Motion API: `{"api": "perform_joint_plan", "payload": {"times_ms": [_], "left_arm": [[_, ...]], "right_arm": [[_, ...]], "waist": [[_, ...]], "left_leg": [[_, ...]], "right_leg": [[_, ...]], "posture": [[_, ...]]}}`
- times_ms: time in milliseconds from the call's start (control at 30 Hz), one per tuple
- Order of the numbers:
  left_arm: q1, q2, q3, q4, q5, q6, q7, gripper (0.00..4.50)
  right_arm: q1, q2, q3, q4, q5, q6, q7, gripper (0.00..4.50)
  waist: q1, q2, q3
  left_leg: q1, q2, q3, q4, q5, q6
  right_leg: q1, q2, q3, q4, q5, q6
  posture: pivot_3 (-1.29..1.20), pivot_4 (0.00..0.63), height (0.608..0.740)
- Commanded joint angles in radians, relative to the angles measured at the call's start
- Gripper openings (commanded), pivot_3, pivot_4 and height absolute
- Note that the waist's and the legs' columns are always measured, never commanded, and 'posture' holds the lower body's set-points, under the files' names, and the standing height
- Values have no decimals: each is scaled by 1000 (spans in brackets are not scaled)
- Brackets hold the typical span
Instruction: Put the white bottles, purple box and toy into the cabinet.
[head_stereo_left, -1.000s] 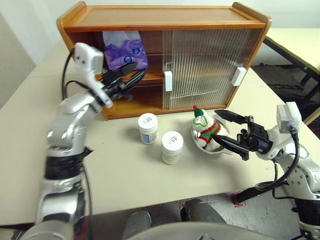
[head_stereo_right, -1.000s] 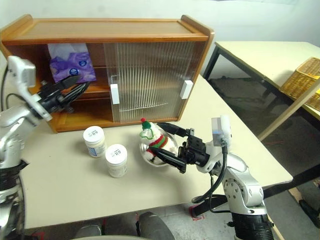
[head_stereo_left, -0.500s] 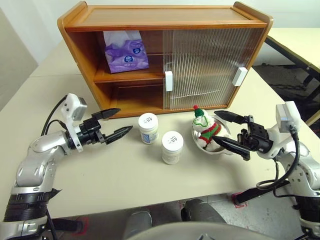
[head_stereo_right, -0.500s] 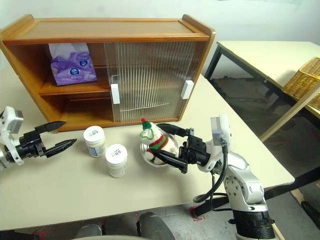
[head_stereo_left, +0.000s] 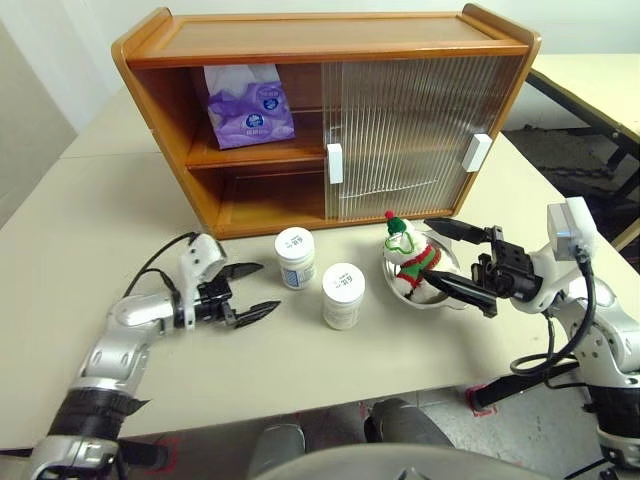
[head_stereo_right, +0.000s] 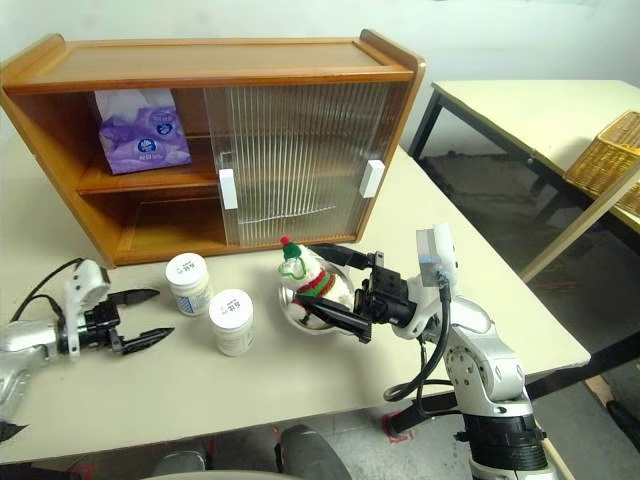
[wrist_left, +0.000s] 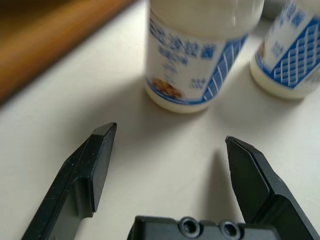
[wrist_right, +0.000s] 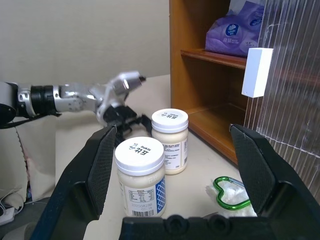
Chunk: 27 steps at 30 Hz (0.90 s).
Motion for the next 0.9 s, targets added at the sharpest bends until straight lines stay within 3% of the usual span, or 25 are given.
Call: {"api": "perform_joint_plan", "payload": {"times_ms": [33,500,667,900], "left_arm": [[-48,-28,-53,29,40,-7,5,4487],[-145,-134,-134,77,65,54,37,4487],[-148,-160,-122,79,60,106,76,3247],[-129,-198,-89,69,37,101,101,3165]], "right_arm": [[-3,-3,9,-8,-12,4,-9,4500],[29,-9,4,-25,-13,-7,-18,4500],[27,-7,6,-20,-17,-12,-20,4500],[27,-5,14,-10,-26,-24,-12,4500]], "waist": [[0,0,0],[-5,0,0],[-5,2,-1],[-2,4,-2]], "left_leg": [[-1,0,0,0,0,0],[-4,-1,0,1,1,0],[-5,-2,0,4,1,0],[-5,-3,0,5,2,1]], "right_leg": [[0,0,0,0,0,0],[0,0,1,-1,0,7],[1,0,1,-1,0,9],[3,0,1,-1,0,10]], "posture": [[-195,22,740],[-223,23,740],[-221,19,740],[-223,19,740]]}}
